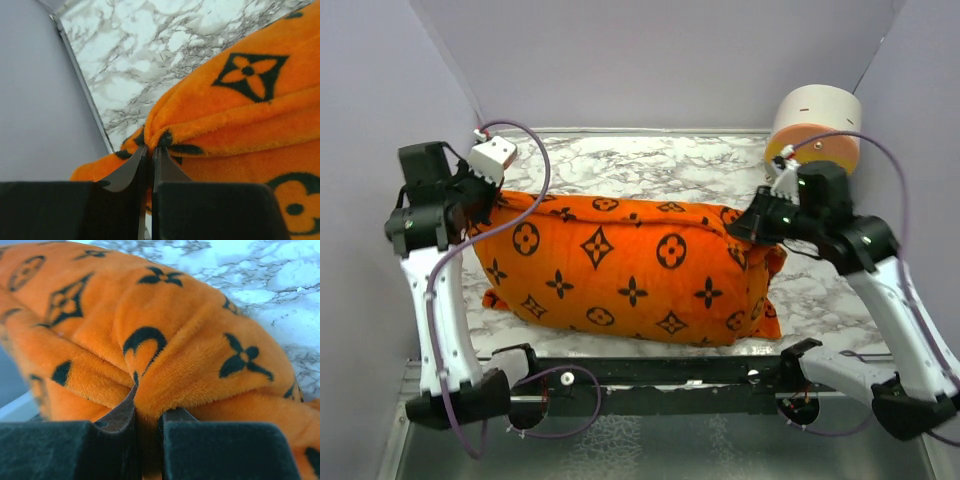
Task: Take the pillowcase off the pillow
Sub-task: Turn over the pillow at the center of the board.
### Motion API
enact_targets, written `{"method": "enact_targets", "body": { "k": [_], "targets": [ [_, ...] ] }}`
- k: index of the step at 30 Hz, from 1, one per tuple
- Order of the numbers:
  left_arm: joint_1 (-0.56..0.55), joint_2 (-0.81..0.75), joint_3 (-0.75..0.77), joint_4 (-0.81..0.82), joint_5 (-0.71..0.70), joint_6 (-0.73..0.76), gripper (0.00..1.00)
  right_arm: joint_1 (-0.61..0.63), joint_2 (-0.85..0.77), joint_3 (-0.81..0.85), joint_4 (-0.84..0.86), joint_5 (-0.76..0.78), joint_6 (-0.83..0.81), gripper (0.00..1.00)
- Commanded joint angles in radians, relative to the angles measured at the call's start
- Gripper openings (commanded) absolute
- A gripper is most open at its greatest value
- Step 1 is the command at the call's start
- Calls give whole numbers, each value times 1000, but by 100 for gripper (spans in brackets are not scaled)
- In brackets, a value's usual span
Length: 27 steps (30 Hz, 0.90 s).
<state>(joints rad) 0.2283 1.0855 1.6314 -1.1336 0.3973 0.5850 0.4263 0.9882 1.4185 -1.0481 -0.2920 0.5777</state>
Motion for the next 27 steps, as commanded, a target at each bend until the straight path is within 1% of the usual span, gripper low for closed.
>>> {"method": "enact_targets", "body": {
  "k": [1, 3, 4, 5, 7, 8, 9, 10, 12, 13, 14, 15, 16, 17, 18, 20, 22, 27],
  "targets": [
    [-53, 111, -147, 371, -123, -54, 0, -1, 181, -111, 360, 44, 27, 1],
    [-117, 191, -144, 447, -242, -70, 0, -1, 304, -48, 385, 52, 24, 1],
    [-136, 232, -132, 483, -283, -76, 0, -1, 365, 3, 385, 61, 21, 4],
    [-155, 267, -116, 524, -323, -87, 0, -1, 428, 58, 384, 71, 13, 11],
    [-177, 355, -68, 588, -388, -107, 0, -3, 538, 173, 372, 106, -6, 20],
    [-180, 391, -31, 604, -415, -121, 0, -4, 591, 241, 357, 124, -21, 27],
    [-181, 432, 12, 609, -434, -133, 5, -5, 639, 306, 338, 144, -36, 34],
    [-182, 470, 68, 601, -450, -142, 17, -7, 687, 382, 313, 168, -49, 40],
    [-182, 545, 184, 562, -469, -143, 48, -15, 763, 523, 266, 213, -68, 52],
    [-182, 571, 243, 542, -476, -144, 59, -18, 791, 587, 248, 236, -78, 58],
    [-182, 593, 307, 525, -480, -146, 65, -20, 813, 641, 233, 264, -85, 65],
    [-182, 603, 345, 505, -475, -148, 77, -21, 828, 678, 224, 287, -92, 71],
    [-182, 605, 377, 483, -459, -146, 87, -22, 831, 698, 223, 308, -98, 75],
    [-182, 605, 400, 455, -434, -145, 95, -23, 827, 700, 228, 323, -104, 78],
    [-183, 605, 415, 426, -404, -140, 99, -24, 817, 683, 240, 333, -108, 79],
    [-191, 597, 406, 382, -355, -127, 99, -24, 782, 599, 279, 351, -108, 81],
    [-203, 565, 358, 363, -318, -114, 99, -26, 741, 503, 315, 370, -102, 83],
    [-280, 466, 173, 323, -213, -84, 99, -34, 635, 286, 389, 351, -69, 85]
  ]
}}
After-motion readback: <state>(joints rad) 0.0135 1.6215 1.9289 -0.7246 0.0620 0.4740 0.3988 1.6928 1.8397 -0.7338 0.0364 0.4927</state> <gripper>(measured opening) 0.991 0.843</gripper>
